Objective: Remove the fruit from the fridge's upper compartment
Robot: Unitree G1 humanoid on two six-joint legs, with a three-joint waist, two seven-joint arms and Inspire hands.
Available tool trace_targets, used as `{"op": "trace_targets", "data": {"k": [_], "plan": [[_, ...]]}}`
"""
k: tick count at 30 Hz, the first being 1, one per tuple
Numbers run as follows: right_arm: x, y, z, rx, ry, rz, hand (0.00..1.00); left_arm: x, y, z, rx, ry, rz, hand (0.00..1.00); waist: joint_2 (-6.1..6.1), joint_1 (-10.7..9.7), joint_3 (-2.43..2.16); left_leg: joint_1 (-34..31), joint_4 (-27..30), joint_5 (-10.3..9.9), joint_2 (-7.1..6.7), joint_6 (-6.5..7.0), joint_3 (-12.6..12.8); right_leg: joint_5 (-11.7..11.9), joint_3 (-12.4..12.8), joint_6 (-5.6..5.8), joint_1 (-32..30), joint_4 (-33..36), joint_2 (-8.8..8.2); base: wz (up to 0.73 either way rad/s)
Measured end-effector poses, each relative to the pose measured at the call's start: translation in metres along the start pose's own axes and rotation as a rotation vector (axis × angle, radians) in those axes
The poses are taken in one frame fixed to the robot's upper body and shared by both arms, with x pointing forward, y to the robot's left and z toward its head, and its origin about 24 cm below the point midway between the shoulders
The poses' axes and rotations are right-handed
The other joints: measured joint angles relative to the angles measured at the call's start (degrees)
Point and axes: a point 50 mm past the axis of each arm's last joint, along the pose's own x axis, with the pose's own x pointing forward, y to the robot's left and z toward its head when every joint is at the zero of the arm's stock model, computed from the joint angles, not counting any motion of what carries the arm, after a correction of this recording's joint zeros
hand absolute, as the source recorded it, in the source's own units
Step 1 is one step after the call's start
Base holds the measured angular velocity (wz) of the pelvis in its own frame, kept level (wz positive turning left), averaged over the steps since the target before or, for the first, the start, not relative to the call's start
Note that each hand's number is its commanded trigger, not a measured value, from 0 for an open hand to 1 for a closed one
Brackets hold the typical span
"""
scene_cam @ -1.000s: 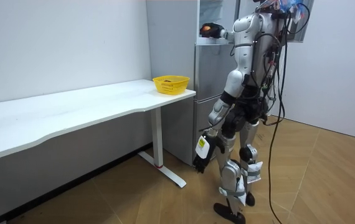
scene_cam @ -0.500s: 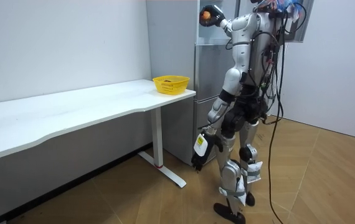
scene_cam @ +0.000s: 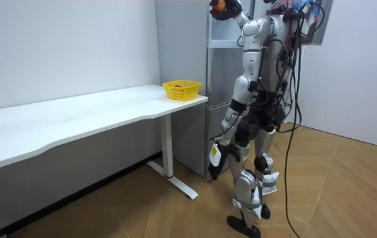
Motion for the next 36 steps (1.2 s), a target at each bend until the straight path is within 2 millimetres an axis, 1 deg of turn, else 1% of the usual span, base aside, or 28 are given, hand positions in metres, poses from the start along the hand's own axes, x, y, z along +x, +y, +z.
{"op": "trace_targets", "data": {"k": [2, 4, 7, 11, 13, 16, 17, 20, 22, 23, 25, 27, 29, 31, 33, 36], "plan": [[0.000, 0.004, 0.010, 0.008, -0.051, 0.012, 1.00, 0.000, 0.002, 0.002, 0.010, -0.004, -0.001, 0.00, -0.25, 0.46, -0.04, -0.54, -0.06, -0.15, 0.01, 0.12, -0.33, 0.04, -0.44, -0.01, -0.13, 0.00, -0.07, 0.10], [-0.001, 0.013, 0.022, 0.028, -0.112, 0.042, 1.00, 0.000, 0.006, 0.006, 0.022, -0.015, -0.003, 0.00, -0.10, 1.95, 0.05, -0.78, 0.05, -0.14, -0.04, 0.14, -0.23, 0.08, -0.34, 0.01, -0.40, -0.02, -0.11, 0.02], [-0.003, 0.024, 0.030, 0.046, -0.149, 0.105, 1.00, 0.000, 0.006, 0.007, 0.023, -0.020, -0.002, 0.00, -0.01, 2.74, 0.11, -0.78, 0.35, -0.10, -0.01, 0.12, -0.29, 0.08, -0.49, 0.01, -0.31, -0.07, -0.17, 0.01], [-0.004, 0.031, 0.034, 0.045, -0.177, 0.143, 1.00, 0.000, 0.007, 0.010, 0.025, -0.036, 0.000, 0.00, 0.07, 3.12, 0.17, -0.88, 0.28, -0.10, -0.02, 0.11, -0.53, 0.07, -0.77, 0.02, -0.29, -0.09, -0.17, 0.03], [-0.006, 0.036, 0.036, 0.050, -0.183, 0.171, 1.00, 0.001, 0.010, 0.015, 0.036, -0.047, 0.006, 0.00, 0.14, 3.42, 0.22, -0.96, 0.24, -0.10, -0.03, 0.11, -1.21, 0.07, -1.69, 0.03, -0.16, -0.08, -0.22, 0.10], [-0.007, 0.043, 0.038, 0.058, -0.189, 0.210, 1.00, 0.001, 0.012, 0.022, 0.046, -0.063, 0.009, 0.00, 0.26, 3.98, 0.30, -0.91, 0.15, -0.10, -0.07, 0.11, -1.37, 0.03, -1.91, 0.10, 0.01, -0.08, -0.24, 0.07], [-0.007, 0.045, 0.039, 0.058, -0.188, 0.218, 1.00, 0.001, 0.012, 0.023, 0.046, -0.065, 0.009, 0.00, 0.30, 4.09, 0.33, -0.92, 0.12, -0.10, -0.06, 0.11, -1.43, 0.02, -1.89, 0.11, 0.00, -0.09, -0.22, 0.00], [-0.008, 0.058, 0.035, 0.058, -0.155, 0.266, 1.00, 0.001, 0.012, 0.025, 0.064, -0.069, 0.001, 0.00, 0.37, 4.88, 0.38, -0.91, 0.03, -0.10, -0.10, 0.11, -1.59, -0.01, -1.92, 0.15, -0.03, -0.08, -0.29, 0.00], [-0.012, 0.074, 0.029, 0.074, -0.111, 0.342, 1.00, 0.001, 0.012, 0.028, 0.082, -0.076, -0.001, 0.00, 0.38, 6.10, 0.39, -1.26, 0.03, -0.09, -0.13, 0.12, -1.59, -0.01, -1.91, 0.16, -0.45, -0.06, -0.33, 0.00], [-0.013, 0.078, 0.028, 0.078, -0.100, 0.360, 1.00, 0.001, 0.012, 0.029, 0.085, -0.077, -0.001, 0.00, 0.38, 6.34, 0.39, -1.39, 0.05, -0.09, -0.14, 0.12, -1.60, -0.01, -1.98, 0.16, -0.54, -0.09, -0.35, 0.05], [-0.015, 0.089, 0.023, 0.076, -0.062, 0.410, 1.00, 0.002, 0.013, 0.034, 0.086, -0.089, 0.002, 0.00, 0.39, 6.75, 0.40, -2.06, 0.18, -0.09, -0.17, 0.12, -2.44, -0.01, -2.77, 0.16, -0.73, -0.08, -0.44, 0.16], [-0.016, 0.091, 0.022, 0.071, -0.055, 0.425, 1.00, 0.001, 0.014, 0.036, 0.087, -0.097, 0.005, 0.00, 0.38, 6.91, 0.39, -2.43, 0.26, -0.09, -0.19, 0.13, -3.10, -0.01, -3.50, 0.16, -0.74, -0.02, -0.47, 0.22], [-0.016, 0.092, 0.021, 0.058, -0.054, 0.429, 1.00, 0.001, 0.013, 0.036, 0.087, -0.098, 0.005, 0.00, 0.37, 7.46, 0.39, -2.67, 0.34, -0.09, -0.20, 0.13, -3.48, -0.04, -3.59, 0.20, -0.75, -0.03, -0.48, 0.14], [-0.020, 0.099, 0.018, 0.025, -0.047, 0.460, 1.00, 0.001, 0.013, 0.036, 0.087, -0.098, 0.004, 0.00, 0.32, 8.24, 0.38, -2.70, 0.45, -0.08, -0.27, 0.13, -3.50, -0.19, -3.48, 0.44, -0.75, -0.03, -0.59, 0.04], [-0.023, 0.106, 0.015, 0.006, -0.033, 0.495, 1.00, 0.001, 0.013, 0.036, 0.086, -0.098, 0.004, 0.00, 0.22, 8.42, 0.42, -2.55, 0.46, -0.07, -0.42, 0.14, -3.56, -0.36, -3.48, 0.71, -0.74, -0.02, -0.76, 0.05], [-0.030, 0.116, 0.006, 0.002, 0.012, 0.544, 1.00, 0.001, 0.012, 0.035, 0.090, -0.096, 0.002, 0.00, 0.04, 8.39, 0.80, -2.62, 0.45, -0.05, -0.71, 0.16, -4.51, -0.47, -3.48, 0.88, -0.58, -0.12, -0.95, 0.09]]}}
